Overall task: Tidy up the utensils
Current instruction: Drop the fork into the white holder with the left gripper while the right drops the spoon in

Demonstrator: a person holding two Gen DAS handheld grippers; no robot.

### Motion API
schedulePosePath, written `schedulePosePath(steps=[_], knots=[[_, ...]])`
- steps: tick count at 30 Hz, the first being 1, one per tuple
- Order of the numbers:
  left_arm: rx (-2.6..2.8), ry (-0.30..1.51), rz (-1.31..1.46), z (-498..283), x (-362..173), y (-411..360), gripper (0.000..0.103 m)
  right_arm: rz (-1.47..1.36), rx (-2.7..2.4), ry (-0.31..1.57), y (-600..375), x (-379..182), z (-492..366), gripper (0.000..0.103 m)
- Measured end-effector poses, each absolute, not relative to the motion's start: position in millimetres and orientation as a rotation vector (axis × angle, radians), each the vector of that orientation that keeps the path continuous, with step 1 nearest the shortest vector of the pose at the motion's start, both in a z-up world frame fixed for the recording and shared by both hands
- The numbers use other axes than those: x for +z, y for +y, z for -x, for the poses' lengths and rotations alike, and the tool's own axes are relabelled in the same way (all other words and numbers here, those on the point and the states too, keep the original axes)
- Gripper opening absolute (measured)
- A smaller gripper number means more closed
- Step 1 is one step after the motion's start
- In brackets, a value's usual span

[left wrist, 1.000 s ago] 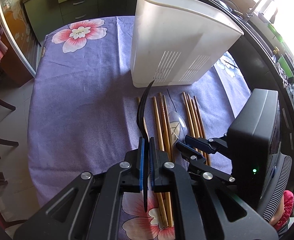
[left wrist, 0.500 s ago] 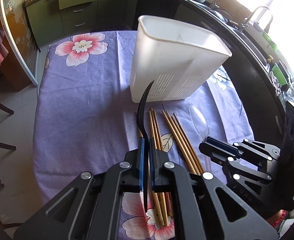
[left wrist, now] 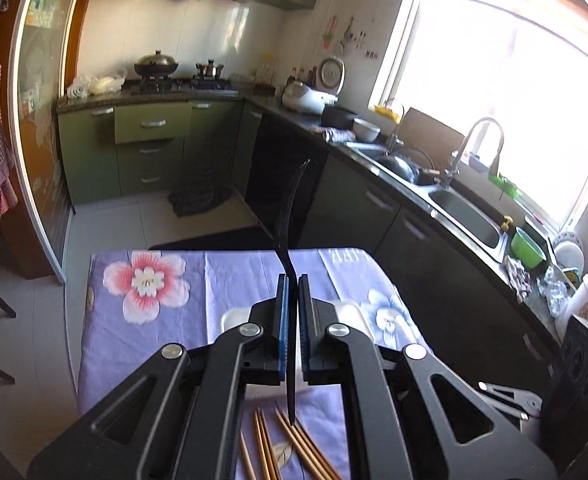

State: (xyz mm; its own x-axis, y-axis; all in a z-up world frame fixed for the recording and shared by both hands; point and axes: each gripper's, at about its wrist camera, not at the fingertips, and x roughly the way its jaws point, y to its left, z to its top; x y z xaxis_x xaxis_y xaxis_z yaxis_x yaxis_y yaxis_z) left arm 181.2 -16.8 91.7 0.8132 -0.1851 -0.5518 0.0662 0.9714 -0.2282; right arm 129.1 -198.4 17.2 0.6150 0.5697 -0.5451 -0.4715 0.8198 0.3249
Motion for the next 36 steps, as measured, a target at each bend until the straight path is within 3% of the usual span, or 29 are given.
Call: schedulePosePath(steps=[7,19,26,28,30,32,36], knots=[[-0.071,0.446,0.168,-217.7,82.2,-19.4,0.005,-0.148,0.584,0.657,-197.3,20.7,-130.4,0.010],[-0.081,0.567,0.122,-220.6,17.0,-24.9,0.005,-0.125,0.548,0.580,-187.2,36.7,-157.3,0.010],[-0.080,0.578,0.136,-200.3,19.6,-15.9,0.006,-0.163,0.516,0.447,-180.4,64.4,-186.6,0.010],[-0.070,0.566,0.136,-191.0,25.7,-9.3,0.009,-0.182,0.504,0.398,-179.7,70.8,-197.3,0.010],[-0.064,0.554,0.127,-182.9,31.0,-5.5,0.026,-0.184,0.477,0.352,-176.7,74.5,-207.8,0.010],[-0.065,0.548,0.114,-178.3,34.3,-4.2,0.034,-0.177,0.448,0.313,-173.1,75.2,-217.8,0.010],[-0.076,0.561,0.101,-172.1,35.2,-4.5,0.034,-0.154,0.400,0.306,-166.4,63.1,-238.0,0.010]])
